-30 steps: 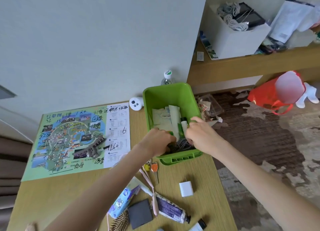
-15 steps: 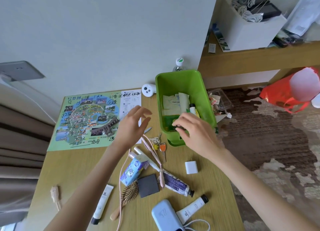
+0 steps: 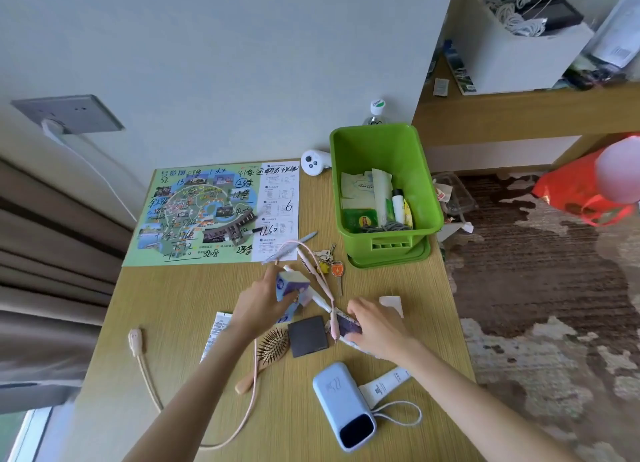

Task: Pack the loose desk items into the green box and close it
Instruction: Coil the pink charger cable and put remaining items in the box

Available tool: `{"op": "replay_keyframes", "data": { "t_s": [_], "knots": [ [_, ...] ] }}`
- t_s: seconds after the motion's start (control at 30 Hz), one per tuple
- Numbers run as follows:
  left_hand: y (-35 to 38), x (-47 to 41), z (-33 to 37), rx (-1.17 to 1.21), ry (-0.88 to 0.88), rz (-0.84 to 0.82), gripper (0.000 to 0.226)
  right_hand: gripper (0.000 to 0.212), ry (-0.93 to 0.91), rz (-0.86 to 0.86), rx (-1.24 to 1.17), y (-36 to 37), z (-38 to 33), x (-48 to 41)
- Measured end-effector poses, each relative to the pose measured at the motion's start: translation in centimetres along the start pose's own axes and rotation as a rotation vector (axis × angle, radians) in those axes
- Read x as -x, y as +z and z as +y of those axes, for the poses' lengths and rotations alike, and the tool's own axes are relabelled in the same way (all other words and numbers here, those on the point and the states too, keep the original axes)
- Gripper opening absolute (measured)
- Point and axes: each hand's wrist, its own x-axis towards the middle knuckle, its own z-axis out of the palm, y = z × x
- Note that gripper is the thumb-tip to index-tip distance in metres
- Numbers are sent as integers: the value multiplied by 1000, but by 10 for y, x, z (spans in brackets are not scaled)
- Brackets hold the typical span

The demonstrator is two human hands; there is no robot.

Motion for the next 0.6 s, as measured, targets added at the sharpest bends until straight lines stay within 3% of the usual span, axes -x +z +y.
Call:
{"op": "replay_keyframes", "data": {
  "t_s": [0.1,0.23,0.3,0.5,0.6],
  "knots": [
    [-13,-2,-5,335,-120,56,29,58,27,-59,68,13,-8,1],
    [-29,-1,-14,810,-292,-32,46,53,54,-63,116,16,-16,0],
    [-30,3,-16,836,-300,-108,47,52,69,-85,125,12,-17,1],
    [-2,8,-11,790,-257,-195,16,34,132,-14,80,-12,-9,8],
    [7,5,-5,701,-185,-335,32,32,139,33,50,-30,2,13]
  ]
}}
